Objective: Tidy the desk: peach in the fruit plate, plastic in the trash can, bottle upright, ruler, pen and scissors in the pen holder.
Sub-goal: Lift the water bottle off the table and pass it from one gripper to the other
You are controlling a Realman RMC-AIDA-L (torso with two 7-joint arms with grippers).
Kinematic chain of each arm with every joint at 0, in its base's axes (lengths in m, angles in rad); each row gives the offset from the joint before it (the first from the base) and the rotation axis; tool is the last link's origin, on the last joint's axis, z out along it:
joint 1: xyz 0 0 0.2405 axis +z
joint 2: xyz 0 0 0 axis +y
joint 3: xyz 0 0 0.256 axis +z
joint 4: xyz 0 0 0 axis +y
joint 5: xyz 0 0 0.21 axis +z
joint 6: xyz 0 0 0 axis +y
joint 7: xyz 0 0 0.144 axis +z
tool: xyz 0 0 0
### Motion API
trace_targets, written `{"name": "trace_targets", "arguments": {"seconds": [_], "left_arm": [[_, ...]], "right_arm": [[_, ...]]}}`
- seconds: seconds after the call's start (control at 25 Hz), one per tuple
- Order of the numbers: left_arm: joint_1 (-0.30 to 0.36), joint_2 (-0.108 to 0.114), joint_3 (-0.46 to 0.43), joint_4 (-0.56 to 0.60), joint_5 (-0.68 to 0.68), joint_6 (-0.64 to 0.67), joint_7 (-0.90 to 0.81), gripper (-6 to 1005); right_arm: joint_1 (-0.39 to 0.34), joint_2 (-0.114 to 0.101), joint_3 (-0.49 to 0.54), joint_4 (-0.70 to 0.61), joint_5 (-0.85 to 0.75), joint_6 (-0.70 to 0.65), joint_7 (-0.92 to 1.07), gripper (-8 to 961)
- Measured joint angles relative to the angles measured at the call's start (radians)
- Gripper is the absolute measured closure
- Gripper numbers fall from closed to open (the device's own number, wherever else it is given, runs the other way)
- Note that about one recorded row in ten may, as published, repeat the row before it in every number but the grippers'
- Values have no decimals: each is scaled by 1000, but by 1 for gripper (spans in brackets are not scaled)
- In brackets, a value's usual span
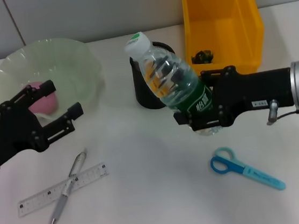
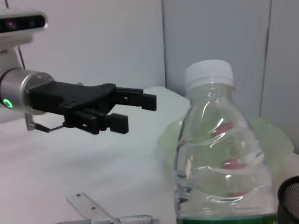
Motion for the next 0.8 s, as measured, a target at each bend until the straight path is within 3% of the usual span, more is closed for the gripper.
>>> {"name": "trace_targets", "arguments": {"seconds": [0.48, 0.6, 0.8], "left_arm": [[6, 0, -6, -27, -65, 70, 1, 173], [-14, 2, -73, -118, -87, 164, 31, 172], [-21, 4, -85, -144, -88, 205, 49, 172]], "right_arm": [[27, -1, 6, 219, 210, 0, -303, 183], [32, 1, -8, 271, 265, -1, -386, 183], [61, 1, -14, 359, 325, -11, -453, 184]]}}
